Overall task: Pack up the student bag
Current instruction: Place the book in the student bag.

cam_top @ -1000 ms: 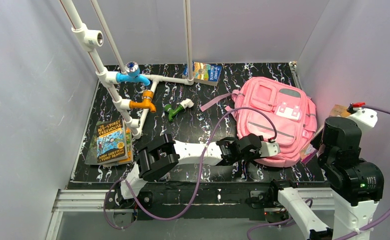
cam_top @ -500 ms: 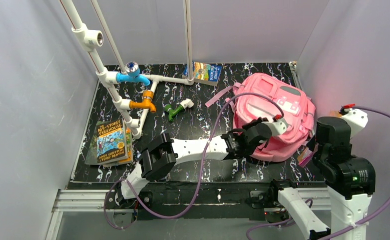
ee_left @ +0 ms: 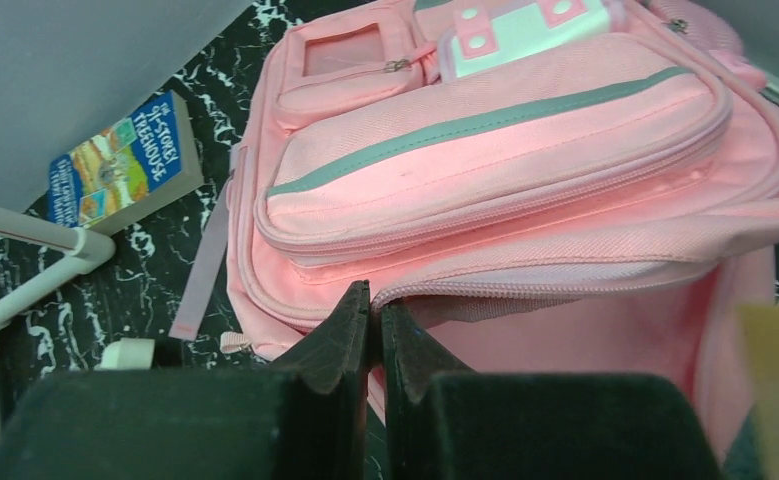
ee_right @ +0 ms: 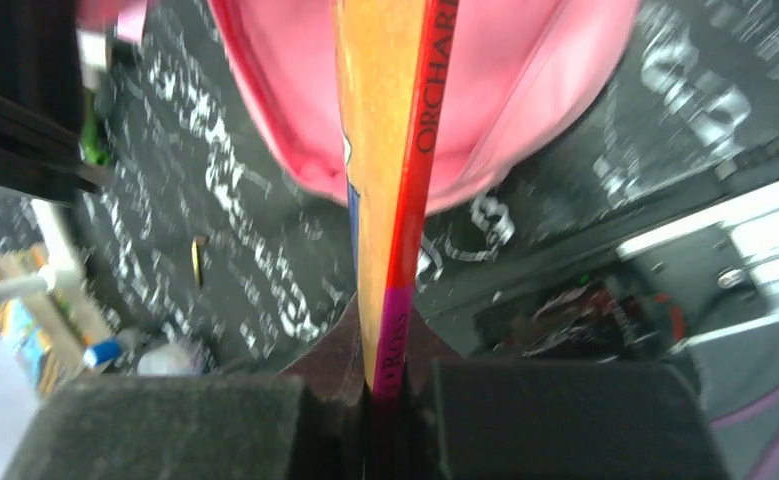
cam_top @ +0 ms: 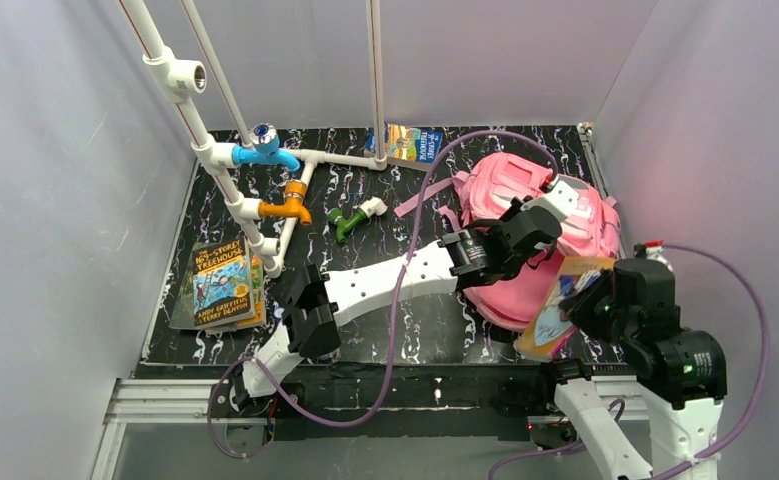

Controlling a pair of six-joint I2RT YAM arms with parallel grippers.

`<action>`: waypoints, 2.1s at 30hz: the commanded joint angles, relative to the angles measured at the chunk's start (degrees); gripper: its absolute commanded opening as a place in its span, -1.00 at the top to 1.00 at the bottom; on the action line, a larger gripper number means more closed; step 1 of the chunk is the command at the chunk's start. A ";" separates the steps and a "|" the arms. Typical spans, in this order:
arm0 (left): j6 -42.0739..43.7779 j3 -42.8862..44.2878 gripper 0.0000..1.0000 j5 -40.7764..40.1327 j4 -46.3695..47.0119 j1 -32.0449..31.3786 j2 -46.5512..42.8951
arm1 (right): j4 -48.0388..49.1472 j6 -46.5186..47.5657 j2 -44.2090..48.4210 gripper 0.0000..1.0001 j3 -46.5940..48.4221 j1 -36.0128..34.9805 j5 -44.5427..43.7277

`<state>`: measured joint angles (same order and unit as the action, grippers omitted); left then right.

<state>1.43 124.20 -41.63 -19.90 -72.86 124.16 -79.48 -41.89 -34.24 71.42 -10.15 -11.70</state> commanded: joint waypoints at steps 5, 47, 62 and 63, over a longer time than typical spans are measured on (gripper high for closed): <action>-8.42 8.62 1.00 4.73 -8.31 0.16 -2.50 | 9.02 -22.45 14.37 0.97 -18.77 -1.36 15.86; -22.68 11.59 1.00 33.21 -14.38 -0.62 -9.28 | 105.07 -39.13 -1.06 0.97 -65.00 -2.77 -26.73; -23.33 12.58 1.00 32.33 -14.62 -0.62 -7.88 | 125.06 -39.50 -31.41 0.04 -62.89 -1.69 -22.06; -23.13 12.48 1.00 32.05 -14.64 -0.62 -7.88 | 123.02 -37.92 -30.78 -0.20 -62.59 -1.41 -20.03</action>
<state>-21.08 133.99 -9.15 -37.89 -73.19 119.61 37.43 -83.15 -64.07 6.52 -12.32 -35.79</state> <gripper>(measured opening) 0.033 0.409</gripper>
